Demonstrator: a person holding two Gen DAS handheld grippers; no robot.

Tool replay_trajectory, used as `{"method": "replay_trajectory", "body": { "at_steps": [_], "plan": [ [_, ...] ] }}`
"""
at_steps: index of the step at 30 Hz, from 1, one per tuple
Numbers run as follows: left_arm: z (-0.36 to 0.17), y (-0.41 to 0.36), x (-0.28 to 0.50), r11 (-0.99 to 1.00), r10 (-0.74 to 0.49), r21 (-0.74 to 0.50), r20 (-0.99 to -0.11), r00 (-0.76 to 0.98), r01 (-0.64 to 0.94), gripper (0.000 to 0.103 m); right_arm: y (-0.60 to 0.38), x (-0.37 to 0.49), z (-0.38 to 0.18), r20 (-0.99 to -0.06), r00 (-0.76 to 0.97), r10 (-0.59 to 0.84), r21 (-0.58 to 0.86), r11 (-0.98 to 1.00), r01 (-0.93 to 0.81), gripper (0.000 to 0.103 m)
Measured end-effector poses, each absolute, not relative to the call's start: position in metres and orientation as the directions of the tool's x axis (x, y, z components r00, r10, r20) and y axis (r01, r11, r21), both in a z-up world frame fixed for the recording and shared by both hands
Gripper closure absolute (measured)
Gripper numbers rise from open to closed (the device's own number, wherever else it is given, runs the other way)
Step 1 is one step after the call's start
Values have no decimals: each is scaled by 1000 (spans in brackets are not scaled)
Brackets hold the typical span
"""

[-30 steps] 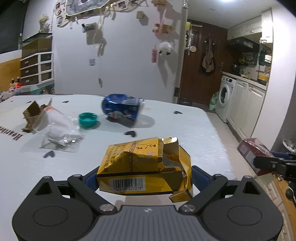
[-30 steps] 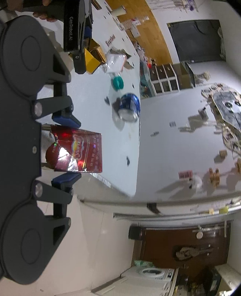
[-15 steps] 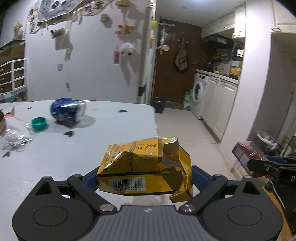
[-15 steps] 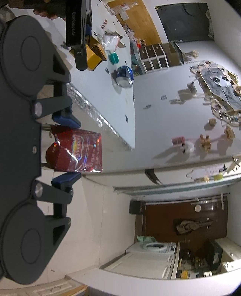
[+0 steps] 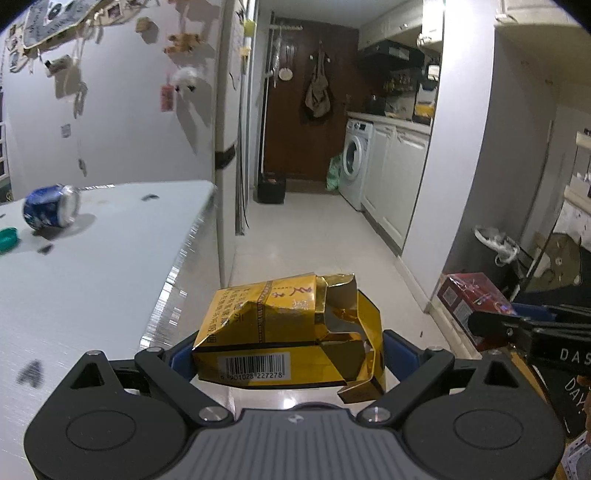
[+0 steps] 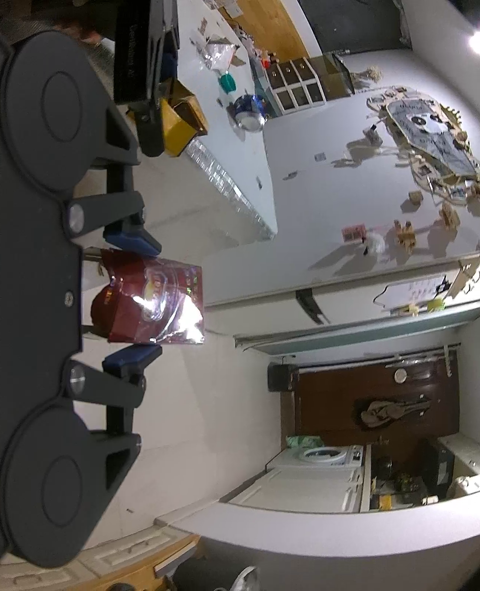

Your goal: Collect trash

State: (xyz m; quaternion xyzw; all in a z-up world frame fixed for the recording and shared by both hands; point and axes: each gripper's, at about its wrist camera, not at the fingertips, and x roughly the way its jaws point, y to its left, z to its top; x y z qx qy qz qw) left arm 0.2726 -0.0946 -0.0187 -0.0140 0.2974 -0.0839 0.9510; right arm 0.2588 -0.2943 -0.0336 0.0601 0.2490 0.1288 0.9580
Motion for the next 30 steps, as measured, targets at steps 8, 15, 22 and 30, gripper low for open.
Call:
{"method": "replay_trajectory", "body": {
  "at_steps": [8, 15, 22, 30],
  "plan": [
    [-66, -134, 298, 982, -181, -78, -638, 749, 170, 6, -328, 275, -78, -534, 810, 243, 203, 967, -157, 50],
    [-126, -152, 332, 980, -187, -92, -720, 668, 176, 6, -340, 311, -125, -640, 740, 208, 211, 973, -91, 49],
    [-185, -150, 364, 984, -173, -115, -783, 597, 135, 6, -329, 349, -180, -746, 621, 240, 234, 968, -93, 49],
    [-264, -137, 397, 985, -174, -153, -857, 485, 83, 6, -312, 398, -243, -842, 491, 222, 207, 975, -87, 49]
  ]
}}
